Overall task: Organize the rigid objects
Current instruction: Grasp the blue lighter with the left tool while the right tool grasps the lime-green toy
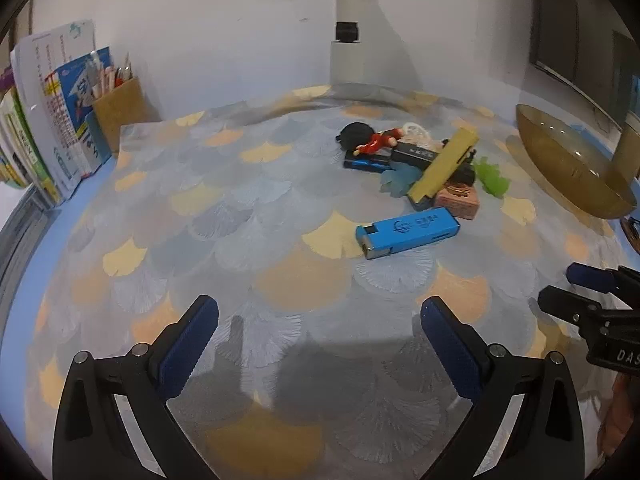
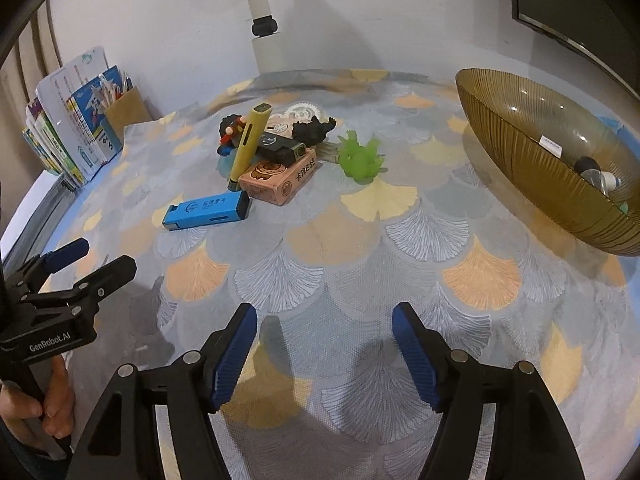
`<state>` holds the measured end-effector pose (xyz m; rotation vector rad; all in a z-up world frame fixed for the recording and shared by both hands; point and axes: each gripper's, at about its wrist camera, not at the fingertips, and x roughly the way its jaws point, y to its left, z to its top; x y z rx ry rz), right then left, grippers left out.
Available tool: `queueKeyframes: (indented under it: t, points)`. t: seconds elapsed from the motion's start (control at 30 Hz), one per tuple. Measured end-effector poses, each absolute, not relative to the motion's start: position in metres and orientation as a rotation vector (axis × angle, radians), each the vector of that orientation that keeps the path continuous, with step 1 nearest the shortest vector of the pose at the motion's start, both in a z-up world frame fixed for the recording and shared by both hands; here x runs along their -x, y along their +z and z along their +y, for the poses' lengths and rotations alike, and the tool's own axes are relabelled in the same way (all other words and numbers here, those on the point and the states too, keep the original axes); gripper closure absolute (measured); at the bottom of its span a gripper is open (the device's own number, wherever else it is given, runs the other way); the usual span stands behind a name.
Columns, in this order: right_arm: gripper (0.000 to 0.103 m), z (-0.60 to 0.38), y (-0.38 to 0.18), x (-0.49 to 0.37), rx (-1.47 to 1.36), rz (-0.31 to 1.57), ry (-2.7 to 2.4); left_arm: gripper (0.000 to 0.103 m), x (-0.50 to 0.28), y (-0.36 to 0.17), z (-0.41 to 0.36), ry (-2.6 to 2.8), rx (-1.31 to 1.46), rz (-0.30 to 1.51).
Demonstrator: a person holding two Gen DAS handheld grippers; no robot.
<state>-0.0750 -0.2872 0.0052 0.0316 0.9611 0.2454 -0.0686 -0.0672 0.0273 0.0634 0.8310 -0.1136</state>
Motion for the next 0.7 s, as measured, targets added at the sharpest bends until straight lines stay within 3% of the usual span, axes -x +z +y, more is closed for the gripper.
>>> queueKeyframes:
  t: [0.17,0.43,0.7]
  points:
    - [0.034,-0.290,0.007,0.076,-0.049,0.964,0.236,0.002,0.062,0.031,-0.062,-0.266,-0.022,0.882]
    - [0.034,-0.286,0.067,0.069,-0.045,0.892,0.267,0.002,0.028,0.045,-0.092,-0.436,-0.274,0.901]
    - [0.039,-0.313,0.031,-0.012,-0.210,1.022,0.210,0.003,-0.016,0.020,-0.120,-0.513,-0.396,0.973]
